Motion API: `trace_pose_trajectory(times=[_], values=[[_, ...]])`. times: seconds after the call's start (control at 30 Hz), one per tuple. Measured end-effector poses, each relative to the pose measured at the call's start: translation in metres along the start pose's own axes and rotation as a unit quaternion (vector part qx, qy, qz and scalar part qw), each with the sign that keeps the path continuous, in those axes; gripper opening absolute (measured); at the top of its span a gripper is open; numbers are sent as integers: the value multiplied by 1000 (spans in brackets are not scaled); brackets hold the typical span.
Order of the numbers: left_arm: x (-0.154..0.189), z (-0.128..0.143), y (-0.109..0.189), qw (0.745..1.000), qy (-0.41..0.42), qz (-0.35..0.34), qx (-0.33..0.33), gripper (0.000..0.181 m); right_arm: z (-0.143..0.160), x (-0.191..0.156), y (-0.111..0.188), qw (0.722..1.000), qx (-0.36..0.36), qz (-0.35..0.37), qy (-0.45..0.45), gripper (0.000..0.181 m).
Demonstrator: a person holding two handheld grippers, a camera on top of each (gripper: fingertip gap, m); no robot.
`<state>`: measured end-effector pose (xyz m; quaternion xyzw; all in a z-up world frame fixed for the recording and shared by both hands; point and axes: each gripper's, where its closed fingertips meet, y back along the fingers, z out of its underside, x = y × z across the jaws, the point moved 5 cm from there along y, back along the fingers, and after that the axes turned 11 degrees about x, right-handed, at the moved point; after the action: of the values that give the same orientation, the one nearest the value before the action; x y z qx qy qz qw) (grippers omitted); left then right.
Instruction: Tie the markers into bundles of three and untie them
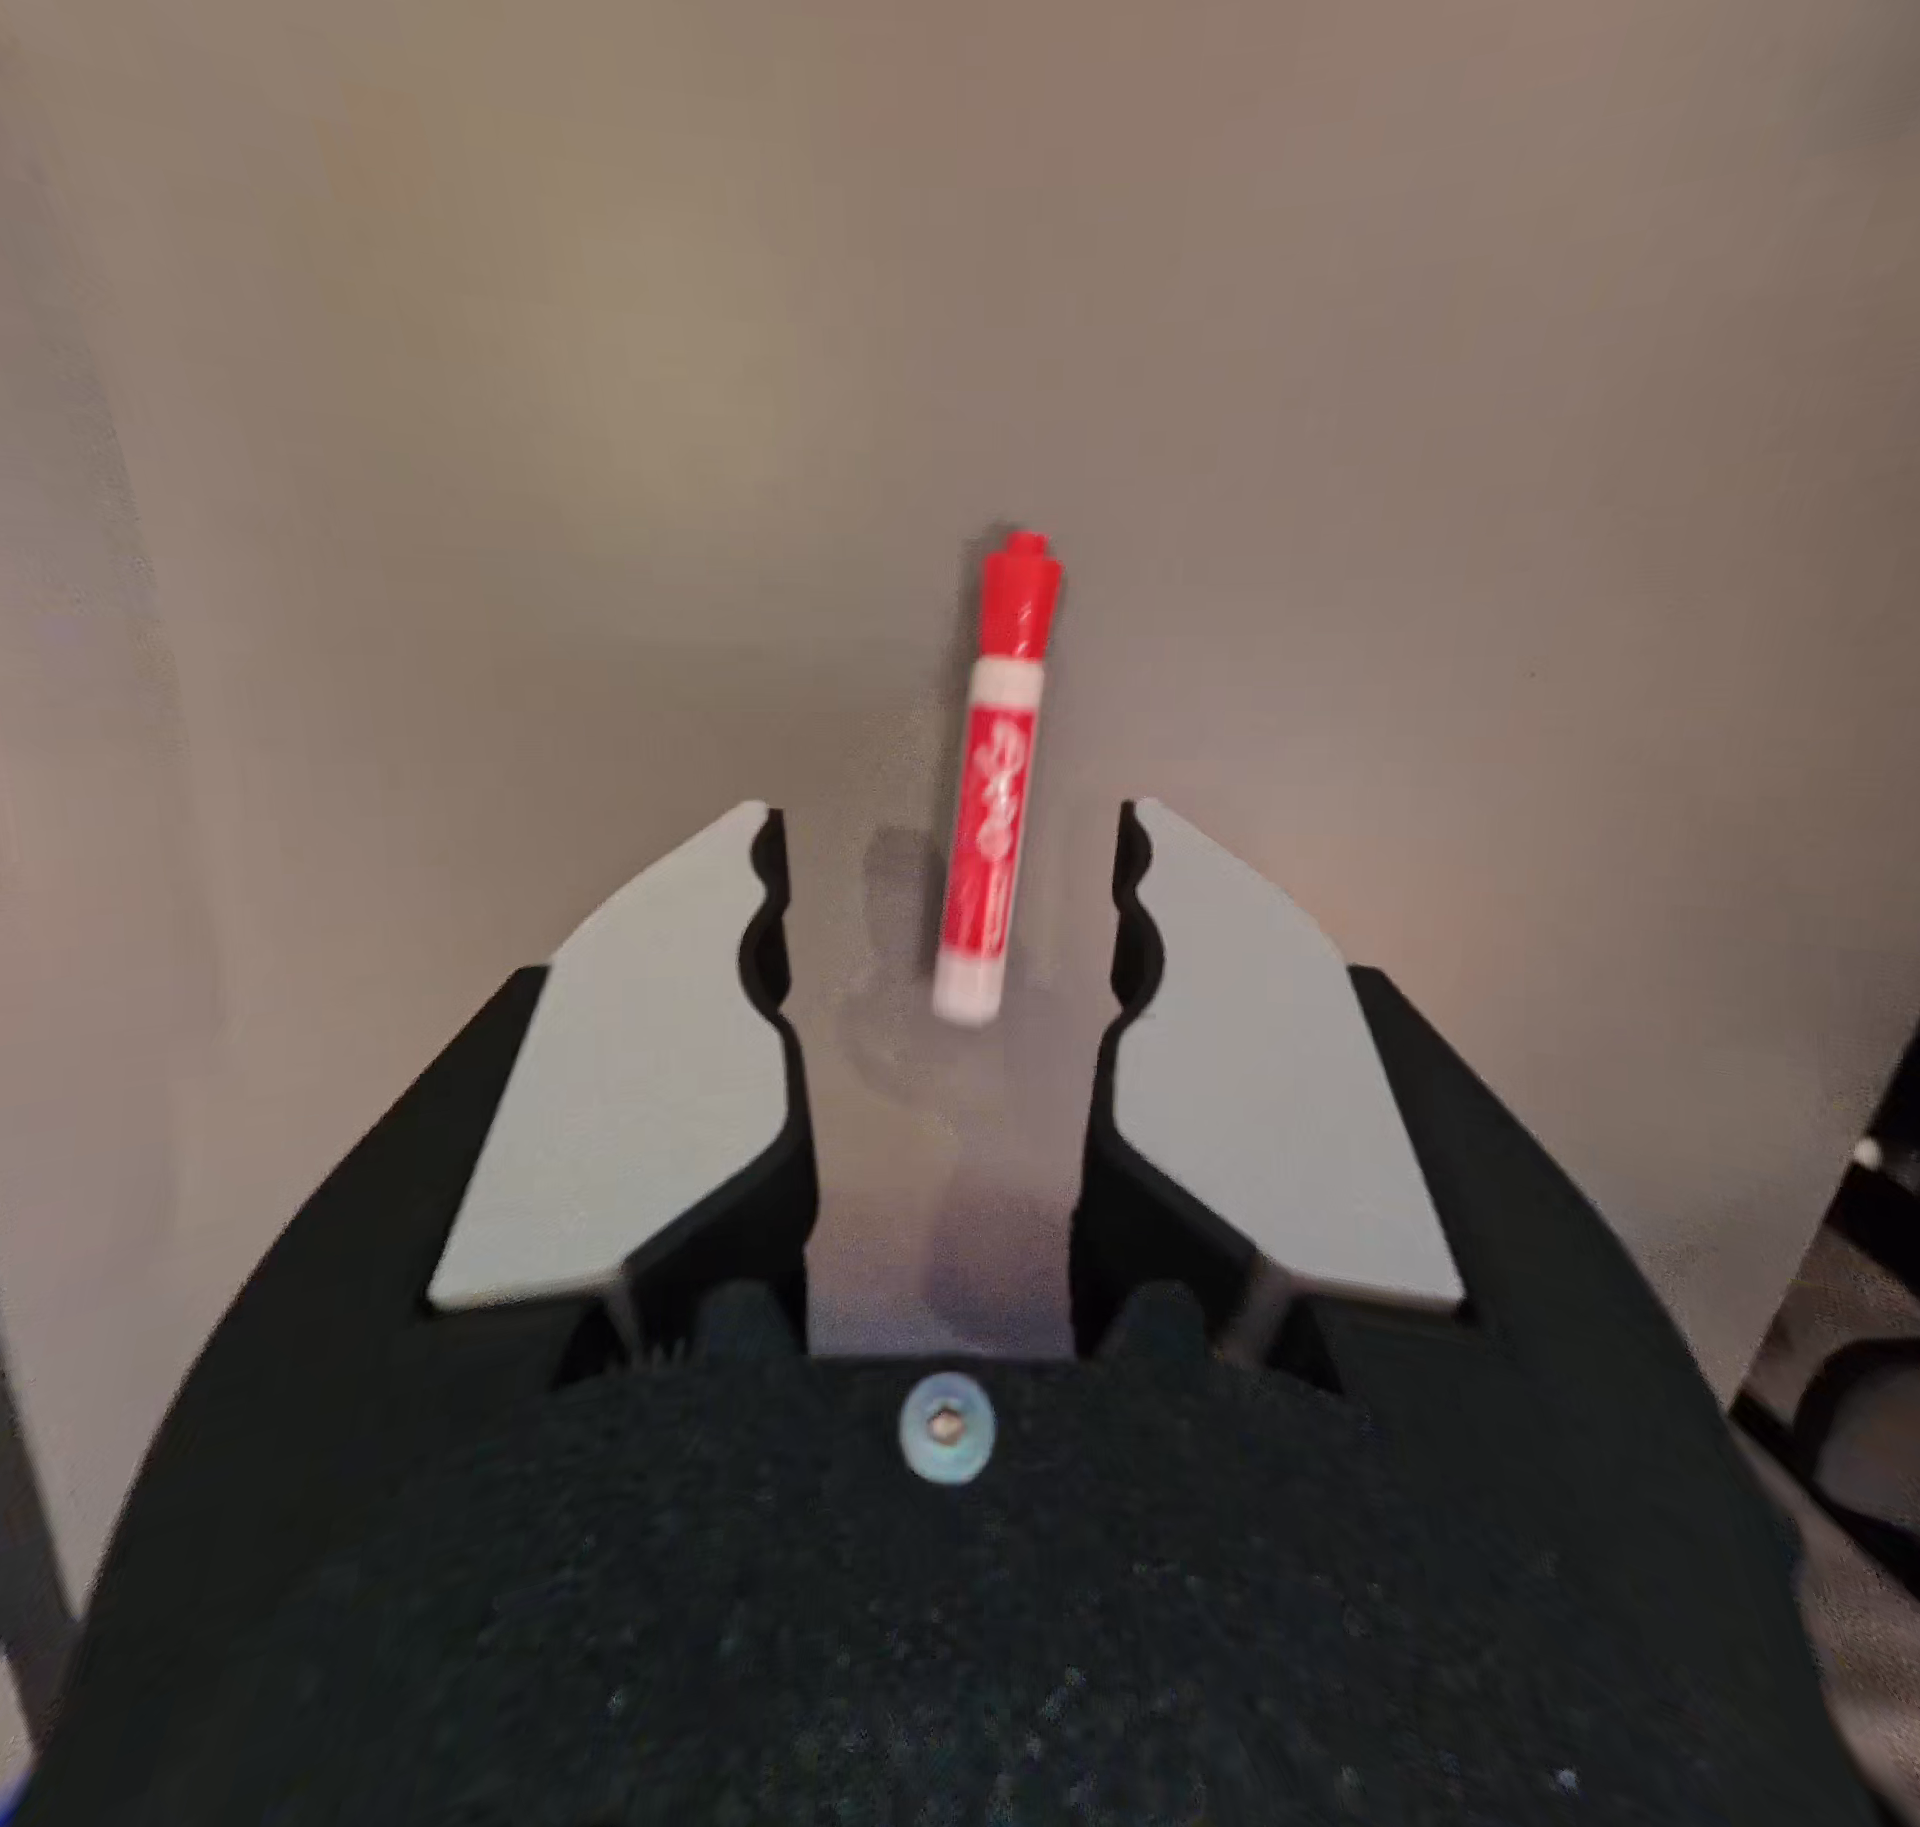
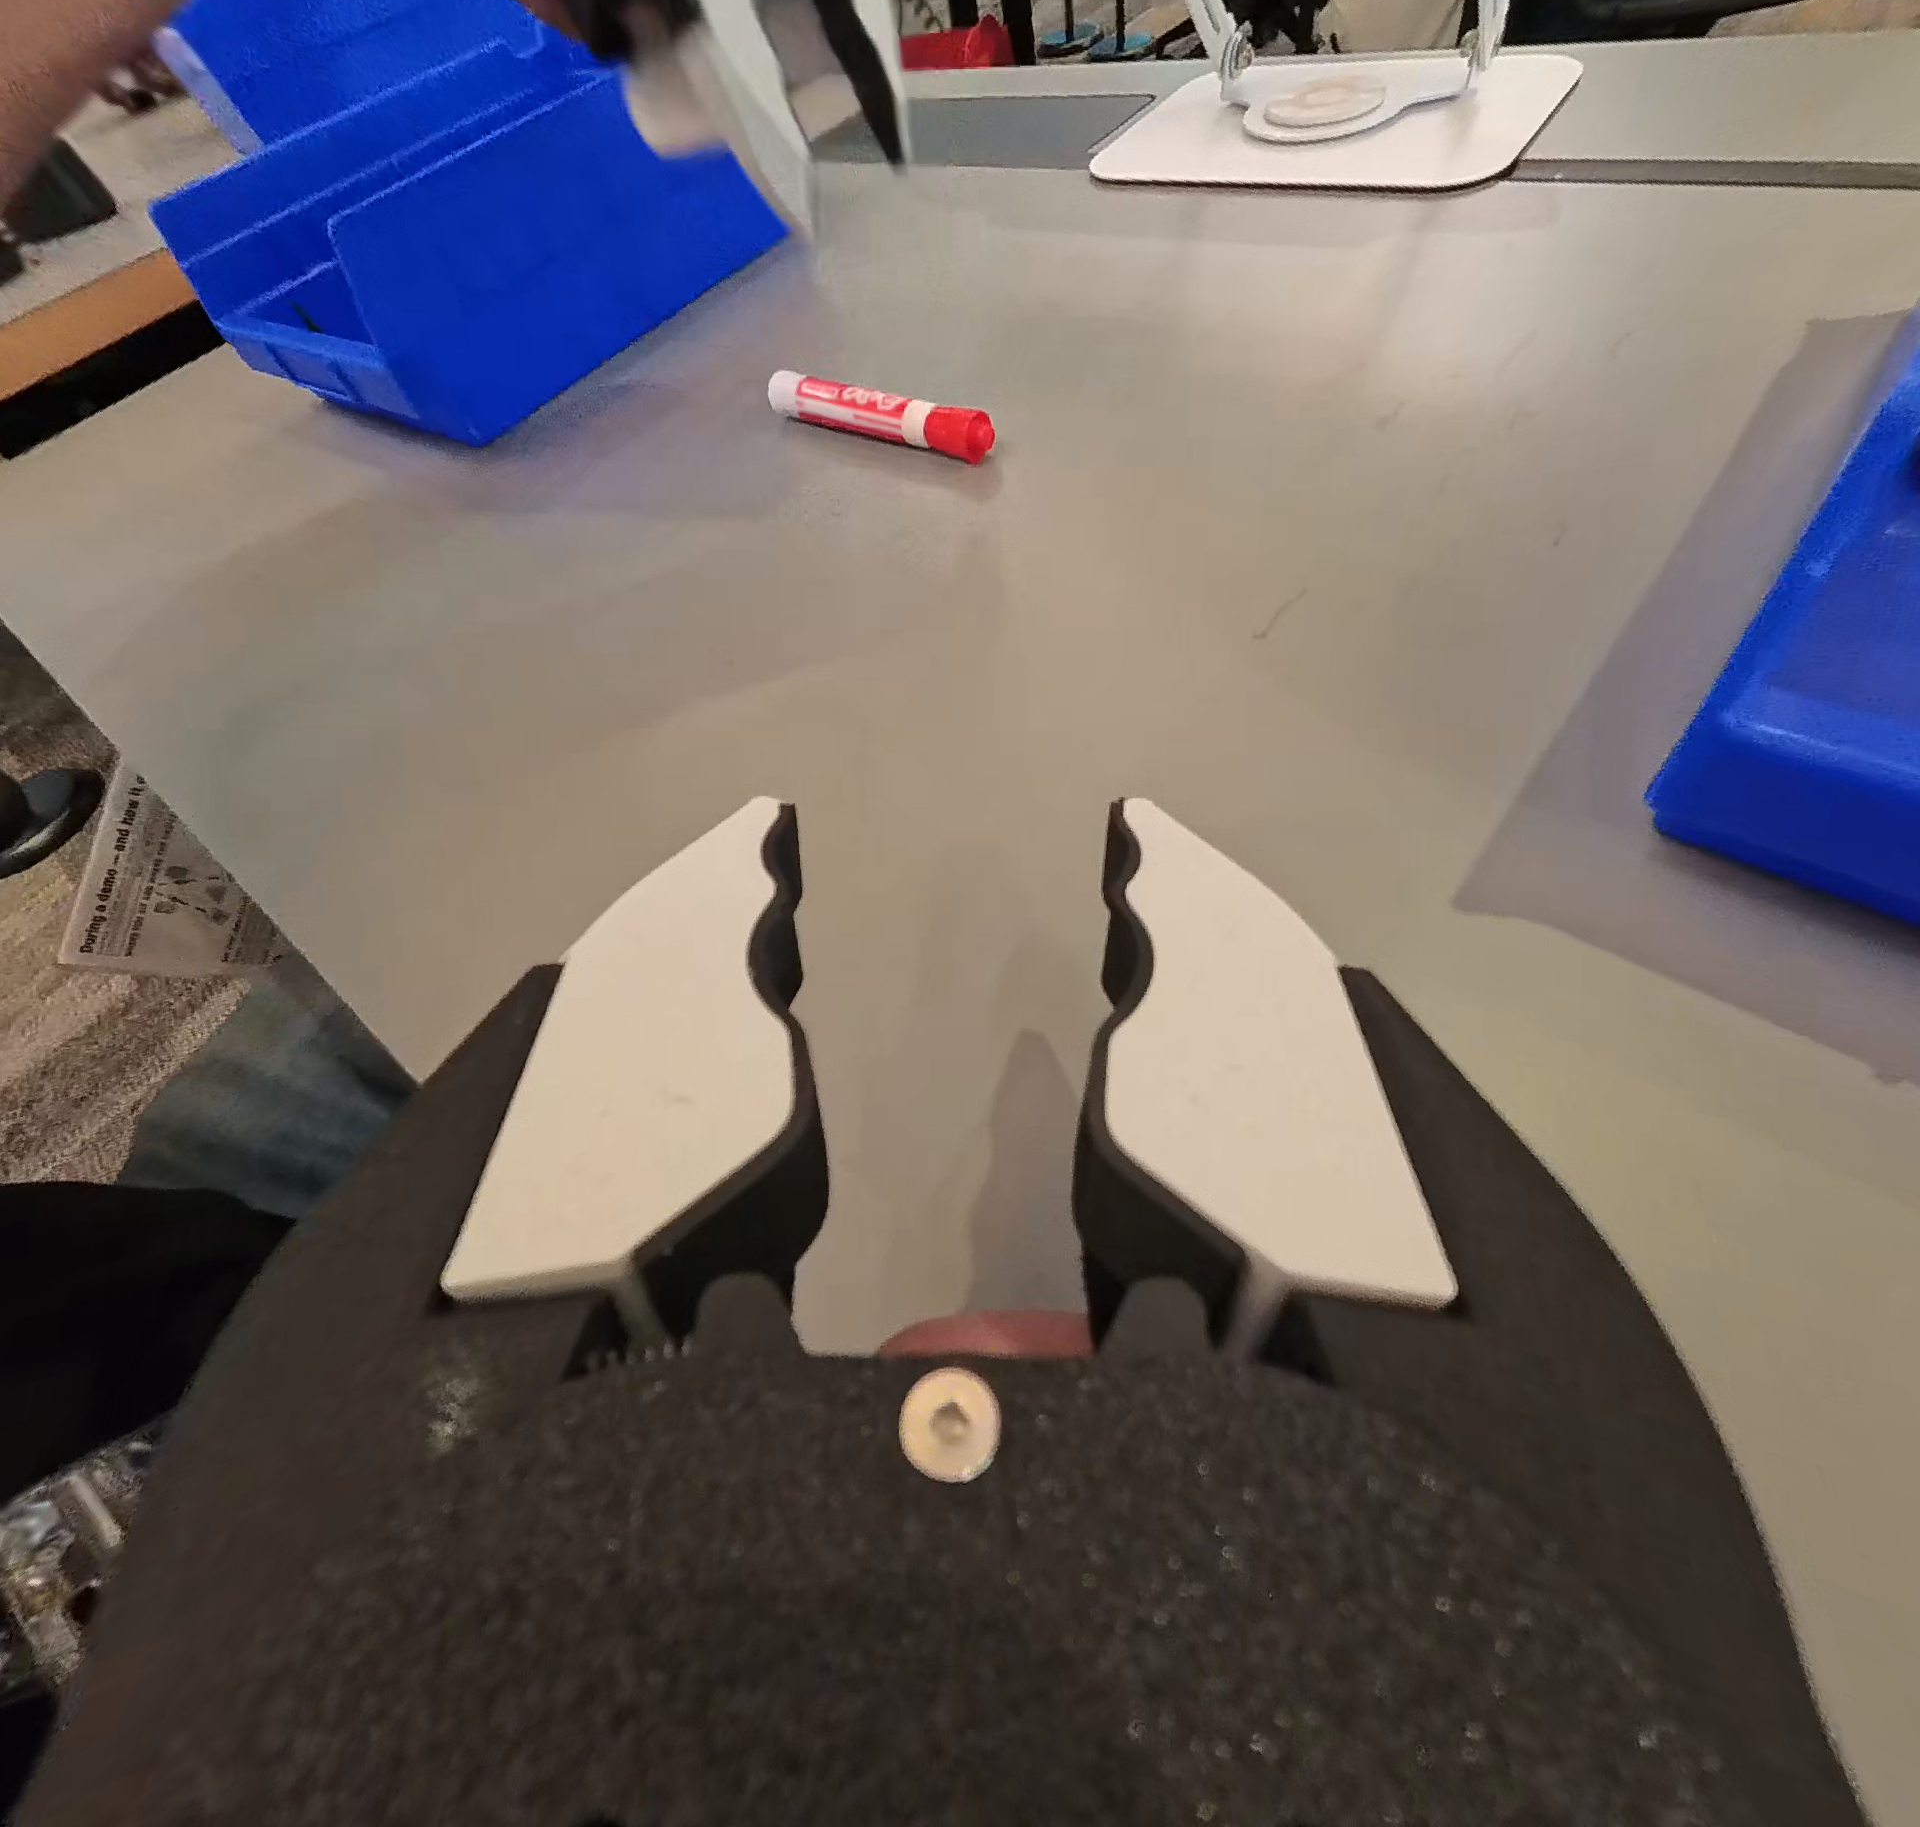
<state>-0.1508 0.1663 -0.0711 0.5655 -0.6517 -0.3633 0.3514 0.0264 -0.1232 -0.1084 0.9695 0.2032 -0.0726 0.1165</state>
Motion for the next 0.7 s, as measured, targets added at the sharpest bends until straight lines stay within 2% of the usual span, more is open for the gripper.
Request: trace_pose_trajectory(times=[0.07, 0.1, 0.17, 0.2, 0.27, 0.33, 0.4, 0.57, 0.7], values=[[-20, 18, 66, 995, 35, -72, 57, 63, 0, 0, 2, 1000, 2, -1, -6, 56], [-35, 36, 97, 989, 52, -120, 68, 62, 1, 0, 2, 1000, 2, -1, -9, 55], [-66, 88, 141, 974, 78, -207, 43, 62, 3, 1, 2, 1000, -1, -1, -10, 55], [-79, 117, 149, 970, 91, -226, 20, 61, 3, 1, 1, 1000, -3, 0, -9, 55], [-102, 175, 146, 964, 118, -236, -31, 54, 4, 1, 0, 1000, -5, 2, -3, 55], [-118, 224, 128, 961, 132, -223, -93, 50, 5, 1, -2, 1000, -10, 5, 2, 55], [-131, 254, 110, 958, 126, -216, -143, 52, 5, -1, -5, 1000, -12, 4, 3, 55], [-154, 275, 88, 949, 68, -231, -202, 50, 3, -5, -10, 1000, -13, 6, 7, 55], [-156, 271, 85, 949, 50, -244, -192, 39, 4, -8, -14, 1000, -18, 5, 15, 55]])
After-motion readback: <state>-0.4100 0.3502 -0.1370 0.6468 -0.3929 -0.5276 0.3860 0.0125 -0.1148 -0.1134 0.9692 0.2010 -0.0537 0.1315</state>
